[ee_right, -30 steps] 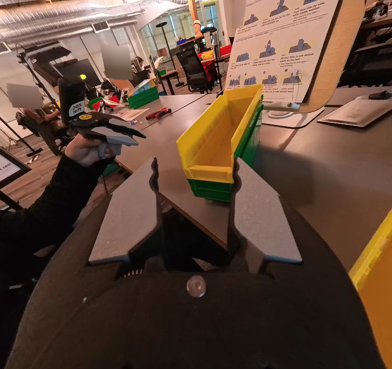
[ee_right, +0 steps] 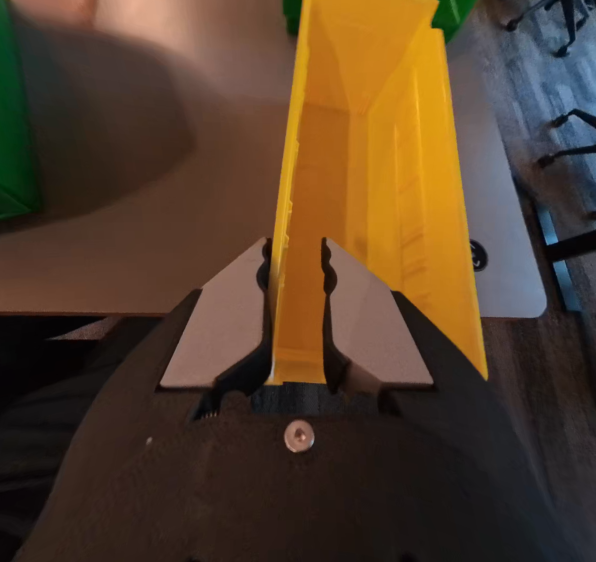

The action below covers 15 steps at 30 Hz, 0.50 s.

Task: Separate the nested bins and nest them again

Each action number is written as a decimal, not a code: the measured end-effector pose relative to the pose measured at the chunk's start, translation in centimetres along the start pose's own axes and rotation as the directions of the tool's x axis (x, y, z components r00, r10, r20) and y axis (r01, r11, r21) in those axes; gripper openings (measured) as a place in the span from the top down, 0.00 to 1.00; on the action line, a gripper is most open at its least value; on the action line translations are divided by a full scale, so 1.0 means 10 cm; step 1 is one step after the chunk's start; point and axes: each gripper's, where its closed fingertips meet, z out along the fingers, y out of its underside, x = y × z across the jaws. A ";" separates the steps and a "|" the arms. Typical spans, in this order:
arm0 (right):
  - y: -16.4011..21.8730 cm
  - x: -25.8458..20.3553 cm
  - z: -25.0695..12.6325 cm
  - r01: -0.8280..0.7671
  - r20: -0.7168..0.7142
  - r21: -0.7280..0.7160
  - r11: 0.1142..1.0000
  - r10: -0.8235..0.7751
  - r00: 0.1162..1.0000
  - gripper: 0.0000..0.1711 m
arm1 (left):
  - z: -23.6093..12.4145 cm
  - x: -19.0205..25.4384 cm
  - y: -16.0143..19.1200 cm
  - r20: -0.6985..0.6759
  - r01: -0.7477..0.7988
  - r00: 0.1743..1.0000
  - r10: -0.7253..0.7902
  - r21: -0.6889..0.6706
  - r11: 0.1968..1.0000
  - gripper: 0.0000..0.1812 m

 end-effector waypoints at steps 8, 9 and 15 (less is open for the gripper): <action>-0.24 0.20 -0.22 -0.047 -0.052 0.169 0.984 0.057 0.997 0.76 | 0.00 0.00 0.00 -0.001 0.003 1.000 -0.003 0.001 1.000 0.87; -0.25 0.13 -0.24 -0.037 -0.006 0.176 0.984 0.038 0.999 0.78 | 0.00 0.01 -0.01 -0.003 0.002 1.000 -0.002 0.002 1.000 0.87; -0.08 -0.01 -0.21 -0.011 0.113 0.074 0.997 0.002 0.994 0.80 | 0.01 0.03 0.00 0.005 -0.014 1.000 0.015 -0.006 1.000 0.87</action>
